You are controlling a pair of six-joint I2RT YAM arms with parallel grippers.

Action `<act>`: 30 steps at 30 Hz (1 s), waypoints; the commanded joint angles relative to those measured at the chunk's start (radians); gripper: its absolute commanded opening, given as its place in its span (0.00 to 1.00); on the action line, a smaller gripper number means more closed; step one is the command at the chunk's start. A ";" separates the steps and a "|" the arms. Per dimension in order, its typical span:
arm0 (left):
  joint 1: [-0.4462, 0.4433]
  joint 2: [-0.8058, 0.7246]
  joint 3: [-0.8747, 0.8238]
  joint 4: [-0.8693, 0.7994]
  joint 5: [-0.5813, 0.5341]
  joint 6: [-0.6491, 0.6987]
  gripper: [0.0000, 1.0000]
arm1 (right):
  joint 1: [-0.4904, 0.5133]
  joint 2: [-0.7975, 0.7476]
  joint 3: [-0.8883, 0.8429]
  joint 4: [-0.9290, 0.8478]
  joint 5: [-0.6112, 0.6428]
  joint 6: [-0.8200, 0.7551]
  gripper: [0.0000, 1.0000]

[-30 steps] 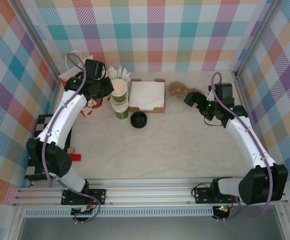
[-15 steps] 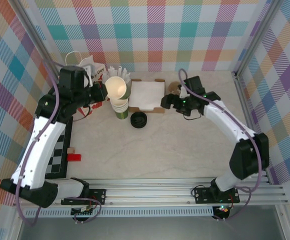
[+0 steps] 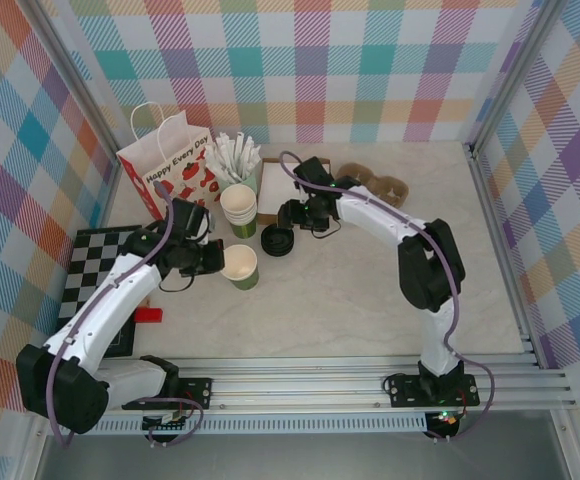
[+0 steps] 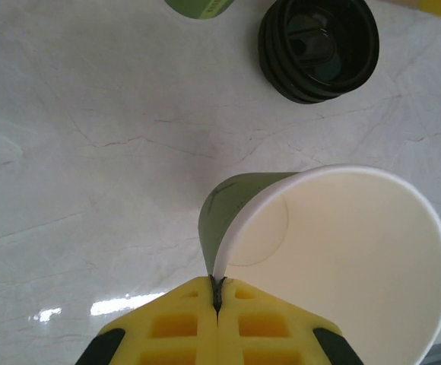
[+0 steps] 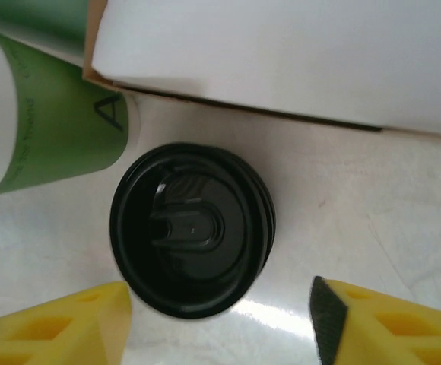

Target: Pack the takeout coffee

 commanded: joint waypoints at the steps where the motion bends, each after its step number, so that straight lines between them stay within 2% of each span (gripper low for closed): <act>1: -0.006 -0.035 -0.049 0.154 0.039 -0.014 0.00 | 0.006 0.064 0.073 -0.070 0.106 -0.029 0.58; 6: -0.006 -0.008 -0.061 0.164 0.059 0.006 0.00 | 0.015 0.145 0.142 -0.125 0.120 -0.067 0.54; 10: -0.006 0.023 -0.049 0.147 0.063 0.025 0.00 | 0.019 0.155 0.138 -0.108 0.083 -0.085 0.48; 21: -0.006 0.059 -0.047 0.148 0.065 0.048 0.00 | 0.033 0.189 0.168 -0.118 0.062 -0.099 0.48; 30: -0.006 0.059 -0.063 0.160 0.075 0.048 0.00 | 0.040 0.199 0.171 -0.134 0.091 -0.116 0.34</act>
